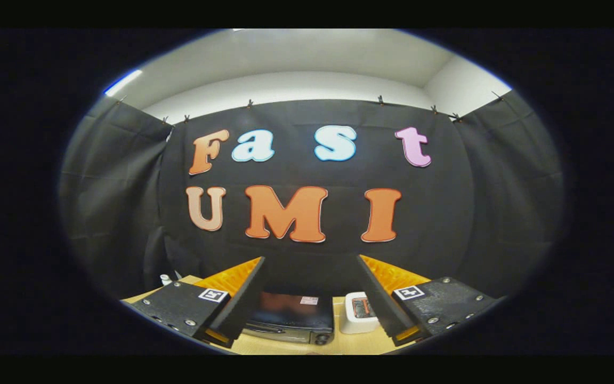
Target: Open the toaster oven, put the food inside, and close the toaster oven door.
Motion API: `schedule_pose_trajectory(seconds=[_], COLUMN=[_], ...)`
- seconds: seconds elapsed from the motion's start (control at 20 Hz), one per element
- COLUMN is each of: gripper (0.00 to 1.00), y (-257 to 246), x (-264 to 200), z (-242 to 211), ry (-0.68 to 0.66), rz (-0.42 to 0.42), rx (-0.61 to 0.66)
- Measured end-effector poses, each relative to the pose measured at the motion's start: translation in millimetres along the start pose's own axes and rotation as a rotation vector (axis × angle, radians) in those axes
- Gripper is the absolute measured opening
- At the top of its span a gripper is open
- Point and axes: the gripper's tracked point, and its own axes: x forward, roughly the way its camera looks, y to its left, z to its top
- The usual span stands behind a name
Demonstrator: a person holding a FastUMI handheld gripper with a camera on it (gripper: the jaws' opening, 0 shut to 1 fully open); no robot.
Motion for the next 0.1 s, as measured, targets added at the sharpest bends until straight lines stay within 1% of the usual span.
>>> schedule_pose_trajectory(seconds=[0.1], gripper=[0.97], y=[-1.6], x=[0.1], z=[5.2], ry=[-0.010], rz=[-0.001], rx=[-0.002])
